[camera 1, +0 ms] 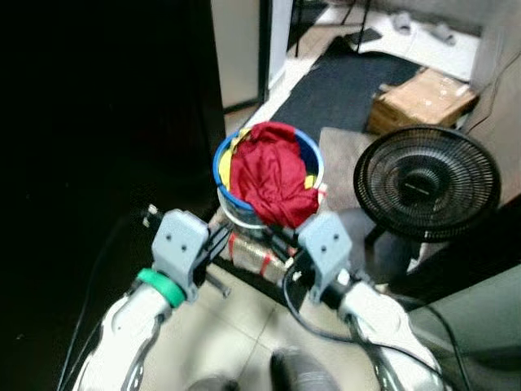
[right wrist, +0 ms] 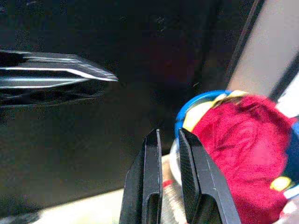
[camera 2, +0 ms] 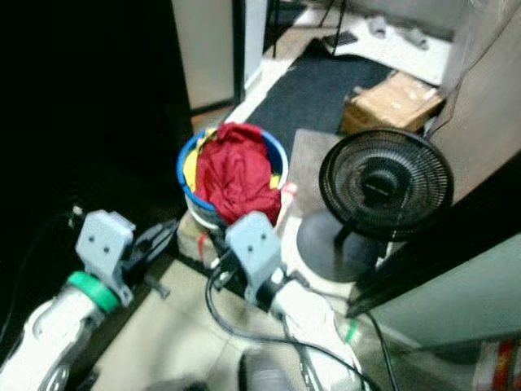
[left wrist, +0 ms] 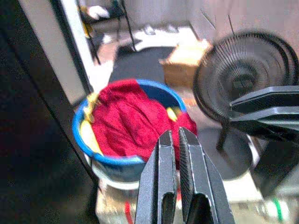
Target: Clothes washing
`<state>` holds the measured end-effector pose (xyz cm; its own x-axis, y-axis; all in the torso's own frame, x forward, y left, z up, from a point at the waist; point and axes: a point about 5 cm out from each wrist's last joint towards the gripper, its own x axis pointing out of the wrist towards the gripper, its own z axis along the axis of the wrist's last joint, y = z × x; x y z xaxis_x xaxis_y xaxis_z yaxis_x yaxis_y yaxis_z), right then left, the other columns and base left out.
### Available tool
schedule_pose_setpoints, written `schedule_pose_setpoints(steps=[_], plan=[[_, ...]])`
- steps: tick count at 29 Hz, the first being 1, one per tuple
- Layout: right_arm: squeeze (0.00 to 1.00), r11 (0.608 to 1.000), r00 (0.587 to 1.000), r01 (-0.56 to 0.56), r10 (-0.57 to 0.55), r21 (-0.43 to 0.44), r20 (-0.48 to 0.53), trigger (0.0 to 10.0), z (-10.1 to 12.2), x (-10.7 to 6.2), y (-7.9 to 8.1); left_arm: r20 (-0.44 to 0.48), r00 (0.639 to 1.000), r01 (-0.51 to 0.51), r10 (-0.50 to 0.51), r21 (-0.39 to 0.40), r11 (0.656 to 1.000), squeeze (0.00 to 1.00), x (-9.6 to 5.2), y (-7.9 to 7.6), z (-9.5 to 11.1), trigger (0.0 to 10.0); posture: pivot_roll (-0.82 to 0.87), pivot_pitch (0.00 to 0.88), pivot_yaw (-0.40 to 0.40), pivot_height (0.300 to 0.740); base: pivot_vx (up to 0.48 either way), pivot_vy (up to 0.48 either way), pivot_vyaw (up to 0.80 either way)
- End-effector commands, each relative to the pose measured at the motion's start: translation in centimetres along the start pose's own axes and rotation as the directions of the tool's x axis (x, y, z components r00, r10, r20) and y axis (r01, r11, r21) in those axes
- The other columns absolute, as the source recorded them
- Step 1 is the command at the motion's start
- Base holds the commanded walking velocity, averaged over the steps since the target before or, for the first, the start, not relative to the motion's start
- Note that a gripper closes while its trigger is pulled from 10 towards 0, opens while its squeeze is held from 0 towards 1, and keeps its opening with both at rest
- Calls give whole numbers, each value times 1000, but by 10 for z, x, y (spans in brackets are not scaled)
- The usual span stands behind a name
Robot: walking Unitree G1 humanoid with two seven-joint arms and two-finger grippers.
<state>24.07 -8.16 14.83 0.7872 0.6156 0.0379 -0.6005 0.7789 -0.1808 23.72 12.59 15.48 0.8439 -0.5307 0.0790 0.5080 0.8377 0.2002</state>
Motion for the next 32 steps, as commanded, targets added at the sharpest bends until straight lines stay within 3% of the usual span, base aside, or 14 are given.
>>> schedule_pose_setpoints(steps=[1,13,32], plan=[[0,1000,1000,-13,13,17,-5,10000,-2,-1,5,-29,1000,-1,1,-2,1000,0,-4,0,-6,10000,-40,102,44,740,480,0,0],[0,1000,1000,-6,6,30,-5,10000,-2,-1,3,-30,1000,-1,1,-5,1000,0,-4,0,-6,10000,-41,104,44,740,452,0,-623],[0,1000,1000,-10,10,28,-8,10000,-2,-1,3,-33,999,-7,7,-4,1000,0,-4,0,-5,10000,-41,103,43,740,0,0,-43]])
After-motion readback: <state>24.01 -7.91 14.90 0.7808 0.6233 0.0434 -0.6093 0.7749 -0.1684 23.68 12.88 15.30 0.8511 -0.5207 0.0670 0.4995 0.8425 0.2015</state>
